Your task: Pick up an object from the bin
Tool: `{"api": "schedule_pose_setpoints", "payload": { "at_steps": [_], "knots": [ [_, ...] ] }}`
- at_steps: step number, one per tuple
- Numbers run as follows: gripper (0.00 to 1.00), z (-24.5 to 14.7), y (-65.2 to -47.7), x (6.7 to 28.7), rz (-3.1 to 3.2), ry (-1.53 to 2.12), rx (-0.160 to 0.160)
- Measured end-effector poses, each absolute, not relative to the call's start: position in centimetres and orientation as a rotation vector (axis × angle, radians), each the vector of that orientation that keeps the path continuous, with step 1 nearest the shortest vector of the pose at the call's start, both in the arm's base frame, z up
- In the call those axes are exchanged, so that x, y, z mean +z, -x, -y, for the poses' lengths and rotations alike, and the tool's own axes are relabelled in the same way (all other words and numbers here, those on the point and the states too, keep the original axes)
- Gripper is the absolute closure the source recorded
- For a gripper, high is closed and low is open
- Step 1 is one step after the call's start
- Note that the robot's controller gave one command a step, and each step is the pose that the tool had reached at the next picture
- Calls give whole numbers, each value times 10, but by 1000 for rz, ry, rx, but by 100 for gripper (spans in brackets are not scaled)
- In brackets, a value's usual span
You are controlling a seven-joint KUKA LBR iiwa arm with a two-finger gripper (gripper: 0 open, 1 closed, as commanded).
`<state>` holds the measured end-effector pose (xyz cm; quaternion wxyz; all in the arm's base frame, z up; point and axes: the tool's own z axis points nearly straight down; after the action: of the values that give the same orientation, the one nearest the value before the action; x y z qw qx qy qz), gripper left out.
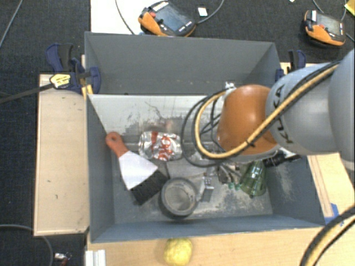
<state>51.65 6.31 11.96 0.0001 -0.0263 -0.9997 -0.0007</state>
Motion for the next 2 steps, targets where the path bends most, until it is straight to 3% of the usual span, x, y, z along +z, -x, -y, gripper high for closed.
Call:
{"api": "schedule_pose_setpoints", "payload": {
  "at_steps": [2],
  "knots": [
    [0, -68, -520, 105, 3148, 100, -4]
  ]
}}
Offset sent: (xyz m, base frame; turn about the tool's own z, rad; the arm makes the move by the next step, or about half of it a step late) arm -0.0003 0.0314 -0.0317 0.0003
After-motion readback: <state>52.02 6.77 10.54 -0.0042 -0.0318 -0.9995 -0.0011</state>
